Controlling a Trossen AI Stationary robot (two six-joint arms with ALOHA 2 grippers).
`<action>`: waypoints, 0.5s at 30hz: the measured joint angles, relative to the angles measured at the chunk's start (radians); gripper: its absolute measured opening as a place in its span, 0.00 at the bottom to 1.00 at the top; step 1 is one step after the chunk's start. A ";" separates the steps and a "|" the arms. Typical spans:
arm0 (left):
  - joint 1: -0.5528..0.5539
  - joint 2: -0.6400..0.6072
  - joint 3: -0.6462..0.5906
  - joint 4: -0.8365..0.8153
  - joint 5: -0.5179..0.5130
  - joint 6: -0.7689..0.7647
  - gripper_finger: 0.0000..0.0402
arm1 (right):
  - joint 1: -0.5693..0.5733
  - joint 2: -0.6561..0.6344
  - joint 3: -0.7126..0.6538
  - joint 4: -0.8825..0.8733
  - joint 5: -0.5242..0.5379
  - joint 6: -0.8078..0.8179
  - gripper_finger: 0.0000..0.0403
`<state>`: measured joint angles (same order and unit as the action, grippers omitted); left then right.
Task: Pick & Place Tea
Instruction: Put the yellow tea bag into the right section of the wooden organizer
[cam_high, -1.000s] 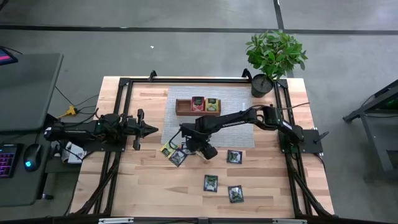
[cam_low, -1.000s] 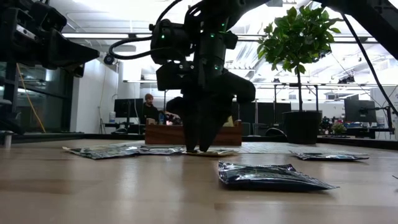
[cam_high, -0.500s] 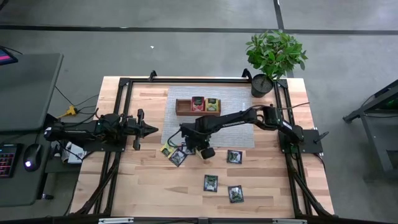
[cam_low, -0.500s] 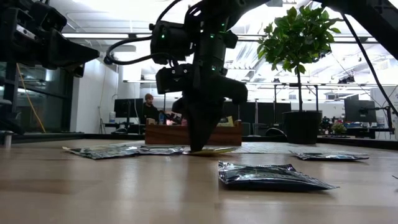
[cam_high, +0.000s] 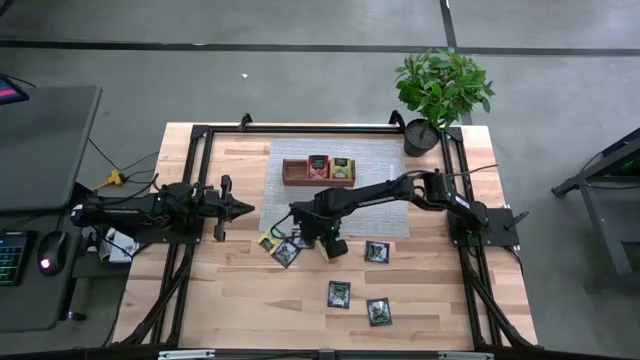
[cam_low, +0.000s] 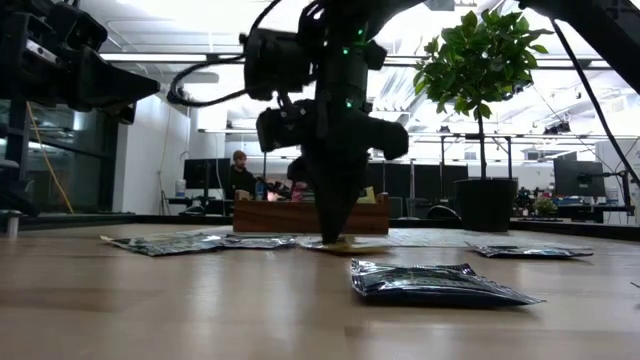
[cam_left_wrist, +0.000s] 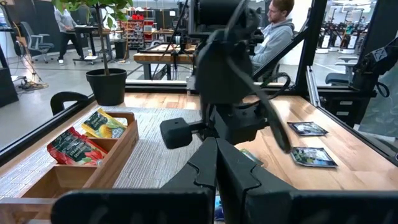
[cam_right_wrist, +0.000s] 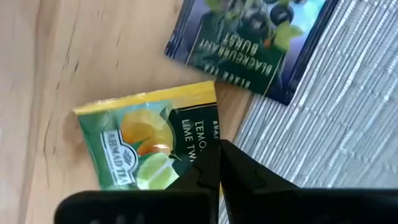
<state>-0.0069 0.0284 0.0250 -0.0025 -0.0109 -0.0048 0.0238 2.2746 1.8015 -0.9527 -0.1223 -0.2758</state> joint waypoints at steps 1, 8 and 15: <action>0.000 0.000 0.000 0.000 0.000 0.000 0.00 | 0.004 -0.007 0.000 0.002 -0.001 0.010 0.00; 0.000 0.000 0.000 0.000 0.000 0.000 0.00 | 0.033 -0.089 0.002 -0.009 0.061 0.088 0.00; 0.000 0.000 0.000 0.000 0.000 0.000 0.00 | 0.031 -0.179 0.003 -0.025 0.214 0.148 0.00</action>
<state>-0.0067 0.0284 0.0250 -0.0025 -0.0105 -0.0048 0.0551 2.0955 1.8050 -0.9778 0.0914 -0.1283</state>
